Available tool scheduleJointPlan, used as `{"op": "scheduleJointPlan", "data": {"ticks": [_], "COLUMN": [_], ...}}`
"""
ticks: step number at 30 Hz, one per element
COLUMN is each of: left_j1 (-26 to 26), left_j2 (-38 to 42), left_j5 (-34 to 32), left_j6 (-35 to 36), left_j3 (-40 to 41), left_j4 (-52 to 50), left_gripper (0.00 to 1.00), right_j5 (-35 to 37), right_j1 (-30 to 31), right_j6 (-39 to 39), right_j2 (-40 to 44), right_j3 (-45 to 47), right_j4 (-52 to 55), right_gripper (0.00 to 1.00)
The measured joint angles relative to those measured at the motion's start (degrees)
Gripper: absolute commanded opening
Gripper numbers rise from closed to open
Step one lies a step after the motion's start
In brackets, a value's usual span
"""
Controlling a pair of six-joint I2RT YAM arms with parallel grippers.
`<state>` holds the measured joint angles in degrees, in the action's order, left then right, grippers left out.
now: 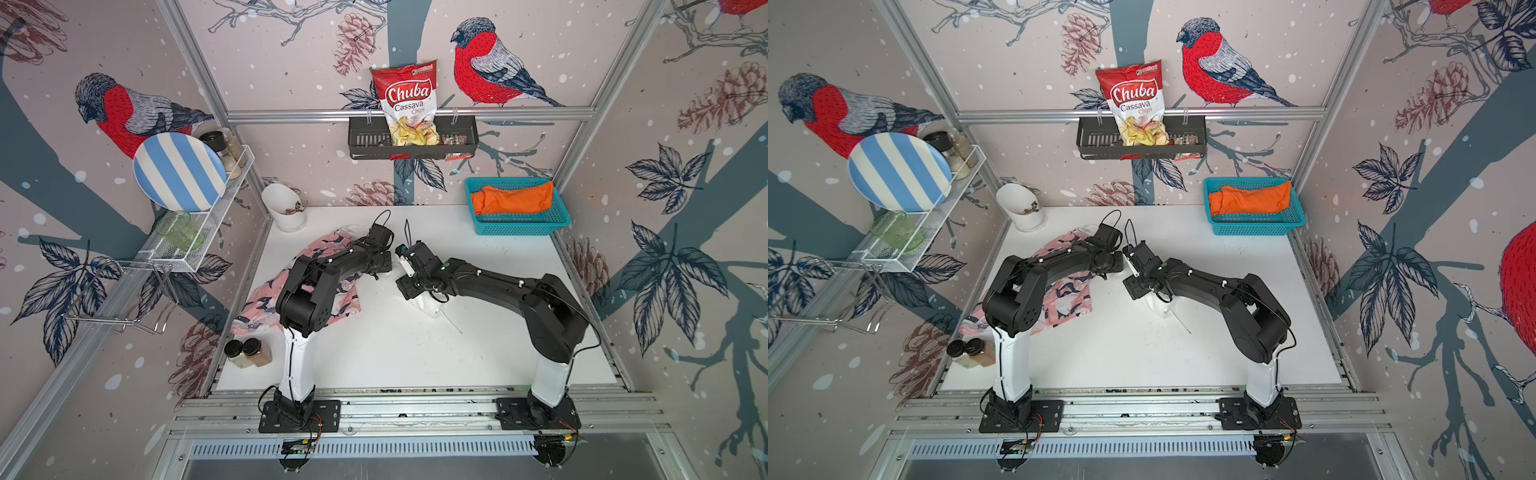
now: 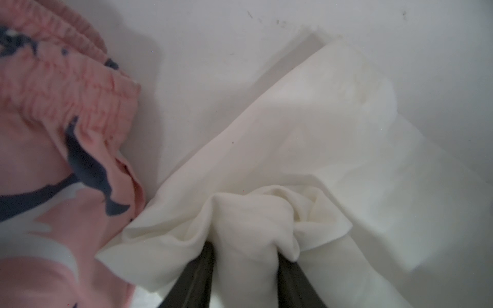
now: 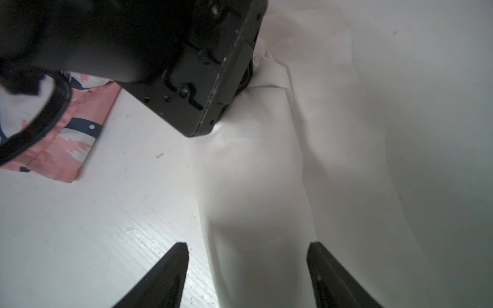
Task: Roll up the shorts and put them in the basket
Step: Roll the shorts at the center of the board.
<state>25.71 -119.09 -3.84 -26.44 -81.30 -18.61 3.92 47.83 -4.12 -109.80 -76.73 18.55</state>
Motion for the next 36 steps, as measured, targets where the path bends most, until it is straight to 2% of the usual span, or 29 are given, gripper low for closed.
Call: {"op": "scheduleJointPlan", "data": {"ticks": [4, 8, 14, 21, 27, 36], "left_j1": [0.0, -0.1, -0.1, 0.0, 0.8, 3.3], "left_j2": [0.5, 3.0, 14.6, 29.4, 33.9, 29.7], "left_j5": [0.5, 1.2, 2.0, 2.4, 5.4, 14.4], "left_j6": [0.1, 0.0, -0.9, -3.6, -6.8, -12.7], "left_j3": [0.8, 3.1, 10.7, 20.5, 28.7, 33.5], "left_j4": [0.8, 1.1, 0.4, -0.1, 0.1, 10.6], "left_gripper": [0.44, 0.51, 0.60, 0.62, 0.67, 0.78], "right_j5": [-3.5, -10.6, -27.8, -45.4, -50.1, -53.4], "right_j1": [-1.6, -3.5, -7.1, -7.6, -11.0, -12.9], "right_j6": [0.3, -2.6, -14.7, -30.9, -37.0, -39.5], "right_j2": [-1.8, -0.5, 3.9, 2.5, -2.3, -5.4], "right_j3": [-0.5, 1.8, 12.3, 19.1, 19.5, 21.3], "right_j4": [0.0, -1.4, -10.0, -26.0, -33.5, -40.5], "right_gripper": [0.18, 0.06, 0.05, 0.03, 0.02, 0.01]}}
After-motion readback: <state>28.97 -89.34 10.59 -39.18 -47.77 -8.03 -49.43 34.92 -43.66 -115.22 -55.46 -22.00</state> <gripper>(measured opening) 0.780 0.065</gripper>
